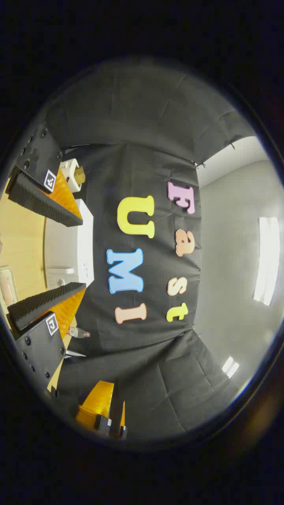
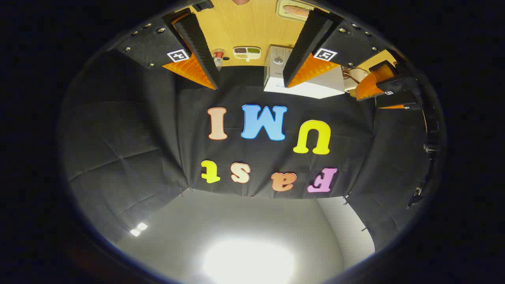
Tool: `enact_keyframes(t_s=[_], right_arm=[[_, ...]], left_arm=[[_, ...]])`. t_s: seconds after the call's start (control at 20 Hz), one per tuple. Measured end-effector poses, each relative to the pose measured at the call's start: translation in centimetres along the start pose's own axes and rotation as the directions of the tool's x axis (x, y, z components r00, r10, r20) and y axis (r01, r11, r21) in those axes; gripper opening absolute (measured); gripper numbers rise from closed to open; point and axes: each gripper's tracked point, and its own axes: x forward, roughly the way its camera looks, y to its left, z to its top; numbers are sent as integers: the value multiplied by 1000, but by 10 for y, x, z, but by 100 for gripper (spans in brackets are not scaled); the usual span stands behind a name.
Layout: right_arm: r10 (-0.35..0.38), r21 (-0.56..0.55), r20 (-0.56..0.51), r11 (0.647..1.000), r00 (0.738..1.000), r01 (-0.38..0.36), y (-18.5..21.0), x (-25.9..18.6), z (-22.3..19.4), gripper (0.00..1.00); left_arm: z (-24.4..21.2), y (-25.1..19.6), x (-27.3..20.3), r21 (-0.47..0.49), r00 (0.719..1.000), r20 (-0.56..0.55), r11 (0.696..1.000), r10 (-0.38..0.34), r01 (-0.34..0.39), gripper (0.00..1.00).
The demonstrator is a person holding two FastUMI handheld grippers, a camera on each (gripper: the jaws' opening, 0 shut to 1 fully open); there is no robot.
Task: Open the microwave oven with the left hand, put the food in, and close the microwave oven.
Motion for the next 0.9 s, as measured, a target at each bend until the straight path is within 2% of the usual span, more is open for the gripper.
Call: enact_keyframes(t_s=[0.9], right_arm=[[28,5,-3,1000,1000,-28,-19,3,-8,98]], left_arm=[[-4,-15,-8,7,999,-15,999,35,-35,95]])
